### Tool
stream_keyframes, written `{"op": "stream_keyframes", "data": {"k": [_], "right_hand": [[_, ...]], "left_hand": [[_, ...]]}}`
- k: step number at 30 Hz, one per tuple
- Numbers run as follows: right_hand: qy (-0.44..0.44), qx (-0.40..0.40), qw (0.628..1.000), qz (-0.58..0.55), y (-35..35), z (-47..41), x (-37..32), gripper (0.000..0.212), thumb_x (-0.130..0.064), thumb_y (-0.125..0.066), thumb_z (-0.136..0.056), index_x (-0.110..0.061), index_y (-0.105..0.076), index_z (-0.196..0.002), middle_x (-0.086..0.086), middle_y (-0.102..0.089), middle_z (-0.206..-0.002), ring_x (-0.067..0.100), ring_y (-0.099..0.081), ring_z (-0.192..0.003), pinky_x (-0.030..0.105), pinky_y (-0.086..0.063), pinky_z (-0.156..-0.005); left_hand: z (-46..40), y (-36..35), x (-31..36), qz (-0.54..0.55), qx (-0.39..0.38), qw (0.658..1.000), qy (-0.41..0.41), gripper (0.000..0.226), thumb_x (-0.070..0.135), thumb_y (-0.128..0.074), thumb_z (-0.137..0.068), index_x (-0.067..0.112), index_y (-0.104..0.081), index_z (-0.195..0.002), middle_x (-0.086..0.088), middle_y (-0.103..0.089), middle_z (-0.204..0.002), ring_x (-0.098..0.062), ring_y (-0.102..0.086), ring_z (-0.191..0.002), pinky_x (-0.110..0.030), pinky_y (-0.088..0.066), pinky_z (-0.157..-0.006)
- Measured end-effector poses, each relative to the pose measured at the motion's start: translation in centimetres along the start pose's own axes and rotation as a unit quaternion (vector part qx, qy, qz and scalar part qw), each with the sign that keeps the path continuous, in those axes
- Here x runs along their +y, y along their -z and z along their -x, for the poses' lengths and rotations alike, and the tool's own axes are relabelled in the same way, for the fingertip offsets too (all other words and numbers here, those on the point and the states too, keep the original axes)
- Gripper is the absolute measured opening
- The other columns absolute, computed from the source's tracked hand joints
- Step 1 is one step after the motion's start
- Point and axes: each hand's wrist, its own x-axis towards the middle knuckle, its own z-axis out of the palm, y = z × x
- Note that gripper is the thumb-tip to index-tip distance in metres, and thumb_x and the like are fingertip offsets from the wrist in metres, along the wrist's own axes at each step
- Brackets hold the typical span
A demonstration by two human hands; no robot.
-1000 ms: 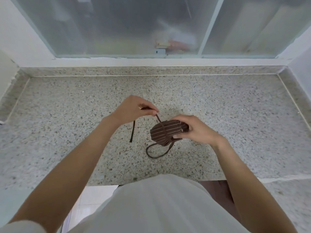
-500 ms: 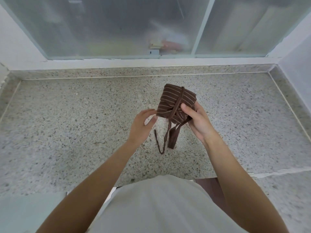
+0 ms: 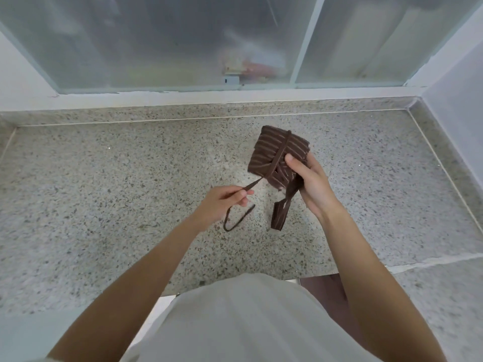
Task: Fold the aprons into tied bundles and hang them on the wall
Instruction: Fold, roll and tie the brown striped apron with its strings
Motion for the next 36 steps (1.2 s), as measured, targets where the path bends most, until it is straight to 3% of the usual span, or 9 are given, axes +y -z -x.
{"op": "stream_keyframes", "data": {"k": [4, 6, 10, 13, 17, 21, 25, 32, 36], "right_hand": [[0.000, -0.188, 0.963, 0.194, 0.5, 0.3, 0.3, 0.050, -0.040, -0.067, -0.075, -0.024, -0.054, -0.122, -0.004, -0.064, -0.116, 0.018, -0.058, -0.112, 0.037, -0.046, -0.095], [-0.010, -0.250, 0.932, 0.261, 0.3, 0.1, 0.6, 0.046, -0.032, -0.067, -0.081, -0.022, -0.053, -0.124, -0.003, -0.063, -0.117, 0.014, -0.059, -0.110, 0.034, -0.048, -0.095], [-0.019, -0.278, 0.893, 0.354, -0.5, -1.1, 1.8, 0.036, -0.026, -0.070, -0.084, -0.019, -0.056, -0.116, -0.005, -0.064, -0.108, 0.010, -0.061, -0.101, 0.036, -0.047, -0.095], [-0.011, -0.214, 0.890, 0.402, -0.7, -2.6, 3.0, 0.036, -0.033, -0.070, -0.082, -0.025, -0.055, -0.113, -0.008, -0.064, -0.103, 0.010, -0.061, -0.096, 0.039, -0.048, -0.092], [-0.022, -0.069, 0.935, 0.347, -2.3, -5.0, 4.4, 0.039, -0.033, -0.071, -0.081, -0.018, -0.055, -0.113, -0.005, -0.065, -0.102, 0.014, -0.062, -0.097, 0.036, -0.048, -0.090], [-0.061, -0.041, 0.968, 0.239, -5.5, -7.4, 6.7, 0.046, -0.039, -0.071, -0.080, -0.015, -0.054, -0.115, 0.000, -0.064, -0.110, 0.015, -0.061, -0.103, 0.042, -0.049, -0.092], [-0.077, -0.010, 0.977, 0.200, -7.0, -10.0, 9.2, 0.029, -0.024, -0.069, -0.084, -0.026, -0.047, -0.102, -0.007, -0.058, -0.102, 0.009, -0.059, -0.096, 0.034, -0.050, -0.086], [-0.073, 0.002, 0.967, 0.244, -5.2, -13.4, 11.7, 0.034, -0.026, -0.063, -0.089, -0.027, -0.045, -0.118, -0.013, -0.058, -0.103, 0.005, -0.059, -0.094, 0.022, -0.049, -0.081], [-0.073, 0.038, 0.950, 0.300, -4.0, -14.3, 11.8, 0.039, -0.029, -0.060, -0.091, -0.017, -0.045, -0.125, -0.008, -0.058, -0.103, 0.009, -0.059, -0.092, 0.013, -0.044, -0.070]], "left_hand": [[-2.5, 3.9, -0.2, -0.206, 0.014, 0.978, 0.003, 0.020, 0.028, -0.058, -0.088, 0.022, -0.070, -0.102, 0.020, -0.066, -0.064, -0.007, -0.051, -0.046, -0.021, -0.045, -0.053], [-3.7, 5.3, 1.6, -0.309, 0.012, 0.951, -0.032, 0.022, 0.033, -0.061, -0.086, 0.023, -0.071, -0.102, 0.017, -0.069, -0.077, -0.011, -0.057, -0.054, -0.024, -0.049, -0.058], [-4.8, 6.2, 5.8, -0.482, -0.010, 0.870, -0.105, 0.021, 0.045, -0.062, -0.083, 0.033, -0.072, -0.098, 0.016, -0.071, -0.087, 0.004, -0.050, -0.059, -0.011, -0.030, -0.054], [-4.7, 6.0, 6.5, -0.520, 0.032, 0.845, -0.125, 0.024, 0.047, -0.056, -0.086, 0.034, -0.071, -0.100, 0.016, -0.071, -0.089, -0.002, -0.059, -0.071, -0.014, -0.034, -0.060], [-3.6, 5.1, 4.5, -0.443, 0.175, 0.873, -0.105, 0.022, 0.042, -0.059, -0.088, 0.030, -0.072, -0.101, 0.009, -0.073, -0.085, -0.011, -0.066, -0.073, -0.026, -0.047, -0.064], [-3.5, 5.2, 1.6, -0.271, 0.265, 0.923, -0.067, 0.015, 0.034, -0.069, -0.083, 0.021, -0.074, -0.089, 0.007, -0.072, -0.076, -0.007, -0.066, -0.063, -0.030, -0.055, -0.063], [-6.1, 5.9, -1.7, -0.190, 0.276, 0.942, 0.002, 0.014, 0.033, -0.067, -0.084, 0.022, -0.073, -0.090, 0.008, -0.072, -0.083, -0.002, -0.064, -0.071, -0.021, -0.054, -0.068], [-12.3, 4.1, -4.6, -0.172, 0.238, 0.956, 0.024, 0.015, 0.026, -0.064, -0.087, 0.023, -0.072, -0.100, 0.006, -0.069, -0.094, -0.005, -0.061, -0.079, -0.008, -0.043, -0.069], [-13.7, 3.1, -5.0, -0.208, 0.236, 0.949, -0.012, 0.016, 0.034, -0.062, -0.087, 0.027, -0.072, -0.098, 0.008, -0.069, -0.091, -0.004, -0.061, -0.076, -0.020, -0.051, -0.068]]}}
